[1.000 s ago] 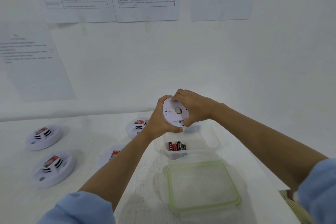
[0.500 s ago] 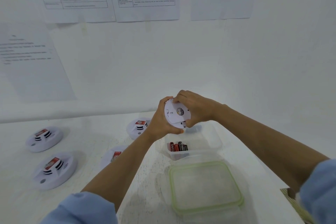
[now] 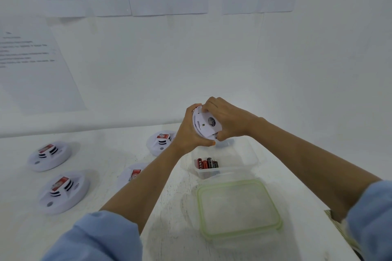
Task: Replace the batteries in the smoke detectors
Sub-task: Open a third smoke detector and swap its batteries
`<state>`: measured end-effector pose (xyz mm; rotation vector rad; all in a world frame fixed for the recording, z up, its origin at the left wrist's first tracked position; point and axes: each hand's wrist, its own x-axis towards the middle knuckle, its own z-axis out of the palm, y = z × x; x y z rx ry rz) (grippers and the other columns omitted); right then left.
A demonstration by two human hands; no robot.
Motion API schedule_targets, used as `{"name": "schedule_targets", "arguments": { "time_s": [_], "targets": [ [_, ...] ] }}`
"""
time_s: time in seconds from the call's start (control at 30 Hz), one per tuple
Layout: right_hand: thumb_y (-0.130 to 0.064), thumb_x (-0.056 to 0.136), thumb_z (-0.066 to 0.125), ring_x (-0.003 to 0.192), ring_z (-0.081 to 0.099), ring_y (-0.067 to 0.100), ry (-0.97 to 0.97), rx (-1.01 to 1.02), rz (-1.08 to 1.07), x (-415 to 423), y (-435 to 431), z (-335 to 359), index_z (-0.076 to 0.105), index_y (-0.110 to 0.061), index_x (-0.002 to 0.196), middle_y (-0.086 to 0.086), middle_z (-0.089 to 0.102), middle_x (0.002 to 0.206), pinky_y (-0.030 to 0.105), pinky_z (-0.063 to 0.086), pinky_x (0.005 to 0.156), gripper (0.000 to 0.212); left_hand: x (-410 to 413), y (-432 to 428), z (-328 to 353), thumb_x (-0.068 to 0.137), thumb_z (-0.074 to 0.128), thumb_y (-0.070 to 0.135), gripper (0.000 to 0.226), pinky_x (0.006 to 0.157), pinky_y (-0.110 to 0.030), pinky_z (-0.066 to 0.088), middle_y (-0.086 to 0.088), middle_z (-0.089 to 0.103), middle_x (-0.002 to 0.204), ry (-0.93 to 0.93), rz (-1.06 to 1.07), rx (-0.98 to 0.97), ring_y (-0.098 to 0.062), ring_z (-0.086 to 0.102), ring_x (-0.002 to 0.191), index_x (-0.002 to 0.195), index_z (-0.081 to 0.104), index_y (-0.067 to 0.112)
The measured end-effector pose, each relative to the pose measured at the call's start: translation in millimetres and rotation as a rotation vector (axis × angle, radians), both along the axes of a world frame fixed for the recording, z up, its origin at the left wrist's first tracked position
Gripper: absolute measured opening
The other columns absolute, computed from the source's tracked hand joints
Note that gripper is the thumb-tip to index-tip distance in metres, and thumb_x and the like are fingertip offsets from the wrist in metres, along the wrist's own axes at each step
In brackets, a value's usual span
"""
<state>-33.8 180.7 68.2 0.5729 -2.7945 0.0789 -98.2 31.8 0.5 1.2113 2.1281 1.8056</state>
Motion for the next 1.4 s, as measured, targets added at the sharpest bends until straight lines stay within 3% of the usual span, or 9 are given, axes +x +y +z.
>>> {"name": "schedule_targets", "arguments": {
  "time_s": [0.13,0.23,0.33,0.53,0.83,1.0,1.1,1.2,1.4],
  "targets": [
    [-0.020,0.058,0.080,0.097,0.046,0.026,-0.023,-0.023,-0.003,0,0,2,0.047,0.001,0.119,0.014,0.048,0.112,0.031,0.043,0.083,0.073,5,-3,7,0.042,0.078,0.034,0.091,0.086,-0.010,0.045,0.015,0.047,0.119,0.048,0.020,-0.002,0.004,0.051,0.106,0.121,0.034,0.025],
    [-0.018,0.061,0.078,0.096,0.040,0.018,-0.042,-0.059,-0.033,6,2,6,0.045,-0.001,0.122,0.011,0.046,0.116,0.027,0.040,0.084,0.072,11,-4,16,0.046,0.075,0.030,0.062,0.078,-0.007,0.044,0.024,0.056,0.092,0.162,0.028,0.008,0.006,0.052,0.084,0.099,0.043,0.034],
    [-0.015,0.060,0.078,0.097,0.040,0.019,-0.101,-0.097,-0.071,21,3,8,0.044,-0.003,0.121,0.008,0.044,0.116,0.027,0.040,0.086,0.071,14,-14,12,0.043,0.081,0.020,0.078,0.085,-0.004,0.040,0.028,0.054,0.105,0.147,0.036,0.024,0.013,0.051,0.096,0.109,0.040,0.032],
    [-0.007,0.060,0.077,0.105,0.046,0.015,-0.285,-0.354,-0.152,69,-2,-3,0.048,-0.012,0.122,-0.005,0.045,0.113,0.027,0.043,0.089,0.068,22,-33,-2,0.045,0.081,-0.022,0.106,0.079,-0.008,0.046,0.007,0.043,0.117,0.010,0.036,0.058,0.016,0.051,0.100,0.132,0.022,-0.004],
    [-0.006,0.064,0.076,0.107,0.048,0.014,-0.556,-0.375,-0.168,133,-13,-33,0.050,-0.014,0.128,-0.001,0.048,0.120,0.028,0.045,0.094,0.069,58,-52,-2,0.044,0.085,0.007,0.111,0.089,-0.010,0.044,-0.006,0.040,0.132,-0.015,0.126,0.061,-0.002,0.046,0.116,0.136,0.025,0.005],
    [-0.016,0.069,0.075,0.116,0.046,0.017,-0.631,-0.203,-0.206,143,-12,-57,0.046,-0.016,0.134,-0.001,0.046,0.125,0.028,0.040,0.098,0.070,76,-48,-9,0.048,0.086,-0.009,0.107,0.087,-0.006,0.043,0.007,0.041,0.125,-0.034,0.139,0.041,0.018,0.045,0.107,0.135,0.026,0.007],
    [-0.024,0.072,0.078,0.110,0.050,0.013,-0.539,-0.377,-0.229,148,-9,-53,0.056,-0.018,0.124,-0.002,0.054,0.123,0.028,0.042,0.096,0.057,87,-47,-11,0.044,0.085,0.003,0.105,0.086,-0.008,0.045,0.006,0.041,0.125,-0.063,0.147,0.042,0.017,0.046,0.106,0.133,0.029,0.012],
    [-0.019,0.076,0.075,0.091,0.055,0.015,-0.169,-0.694,-0.157,139,-12,-32,0.065,-0.017,0.111,0.005,0.061,0.108,0.022,0.045,0.079,0.036,93,-46,-12,0.043,0.085,0.001,0.104,0.083,-0.010,0.047,0.008,0.042,0.123,-0.083,0.149,0.052,0.017,0.047,0.104,0.130,0.031,0.016],
    [-0.025,0.079,0.071,0.126,0.040,0.016,-0.185,-0.604,-0.099,91,-20,-17,0.052,-0.024,0.130,0.003,0.038,0.140,0.023,0.034,0.099,0.055,87,-40,-5,0.044,0.085,-0.010,0.105,0.078,-0.011,0.048,0.009,0.045,0.119,-0.071,0.122,0.078,0.015,0.051,0.101,0.131,0.029,0.008]
  ]
}}
